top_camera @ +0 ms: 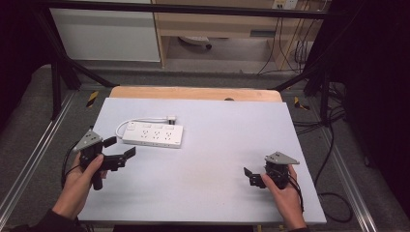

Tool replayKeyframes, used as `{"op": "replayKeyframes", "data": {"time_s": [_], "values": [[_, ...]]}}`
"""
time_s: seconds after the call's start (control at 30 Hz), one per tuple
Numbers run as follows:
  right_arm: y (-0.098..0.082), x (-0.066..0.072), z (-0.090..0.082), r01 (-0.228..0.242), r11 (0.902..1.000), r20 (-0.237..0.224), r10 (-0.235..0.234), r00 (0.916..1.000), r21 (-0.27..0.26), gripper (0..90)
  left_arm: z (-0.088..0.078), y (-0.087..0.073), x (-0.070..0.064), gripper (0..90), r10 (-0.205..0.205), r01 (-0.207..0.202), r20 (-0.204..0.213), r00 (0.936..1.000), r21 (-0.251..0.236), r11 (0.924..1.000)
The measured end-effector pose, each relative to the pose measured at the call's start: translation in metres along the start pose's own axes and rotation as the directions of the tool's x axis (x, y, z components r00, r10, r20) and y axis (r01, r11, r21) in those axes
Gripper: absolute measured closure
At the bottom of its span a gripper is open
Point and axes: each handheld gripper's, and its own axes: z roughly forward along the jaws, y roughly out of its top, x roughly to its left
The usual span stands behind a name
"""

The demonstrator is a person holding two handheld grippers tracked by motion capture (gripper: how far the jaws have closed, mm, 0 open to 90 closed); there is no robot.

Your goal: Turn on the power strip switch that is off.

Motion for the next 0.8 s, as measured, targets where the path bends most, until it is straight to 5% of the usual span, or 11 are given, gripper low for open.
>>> {"op": "replayKeyframes", "data": {"time_s": [0.33, 0.6, 0.8], "values": [[-0.001, -0.007, -0.007, -0.035, 0.999, 0.016, 0.035, 0.9993, -0.026, 2.4, -0.02, -0.03, 0.003, 8.6, 0.001, -0.001, 0.005, 1.0, 0.005, 1.0], [-0.003, -0.011, -0.007, -0.045, 0.9989, 0.033, 0.045, 0.9984, -0.012, 2.6, -0.016, -0.06, -0.003, 9.5, 0.009, -0.012, 0.031, 0.9995, 0.091, 0.9958], [-0.008, -0.015, 0.0, -0.058, 0.9964, 0.07, 0.053, 0.9961, 0.063, 2.8, -0.004, -0.073, -0.019, 8.2, 0.105, -0.116, 0.07, 0.992, 0.174, 0.978]]}}
